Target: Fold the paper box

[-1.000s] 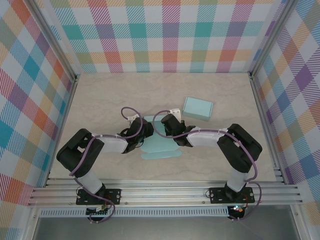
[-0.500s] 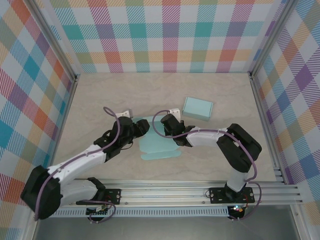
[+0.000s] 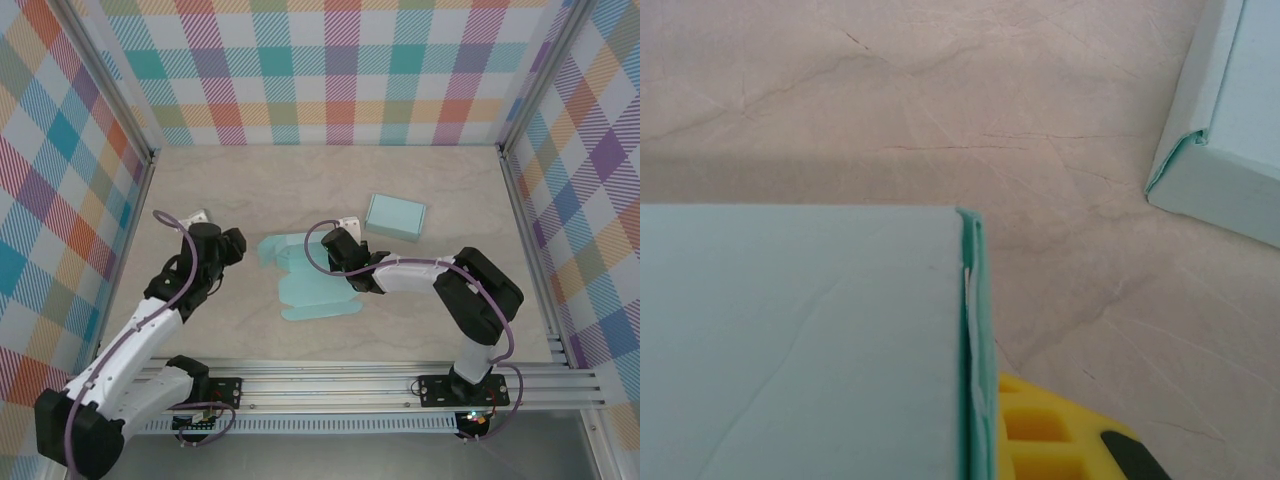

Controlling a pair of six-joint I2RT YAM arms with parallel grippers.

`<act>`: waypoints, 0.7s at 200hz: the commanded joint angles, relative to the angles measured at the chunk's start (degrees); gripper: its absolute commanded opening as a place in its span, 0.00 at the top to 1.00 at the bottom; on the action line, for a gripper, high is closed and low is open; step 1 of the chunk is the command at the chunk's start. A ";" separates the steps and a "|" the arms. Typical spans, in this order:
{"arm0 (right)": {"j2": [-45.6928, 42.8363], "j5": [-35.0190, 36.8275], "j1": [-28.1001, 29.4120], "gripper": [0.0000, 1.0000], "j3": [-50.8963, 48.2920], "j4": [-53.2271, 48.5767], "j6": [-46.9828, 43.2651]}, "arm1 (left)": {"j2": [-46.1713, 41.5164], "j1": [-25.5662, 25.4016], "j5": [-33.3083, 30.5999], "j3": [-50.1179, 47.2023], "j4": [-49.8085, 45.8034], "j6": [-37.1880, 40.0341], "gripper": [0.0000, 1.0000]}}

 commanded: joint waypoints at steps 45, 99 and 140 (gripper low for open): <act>-0.71 -1.66 0.31 1.00 0.23 0.24 -0.06 | 21.52 5.21 12.34 -1.35 14.85 5.23 0.51; 0.42 -1.65 0.03 1.00 1.63 -0.39 0.11 | 31.39 4.73 20.32 -1.11 23.39 6.63 0.55; 2.13 -2.47 -1.35 1.00 3.29 -1.27 0.64 | 30.50 1.11 23.95 -2.06 26.97 7.88 0.60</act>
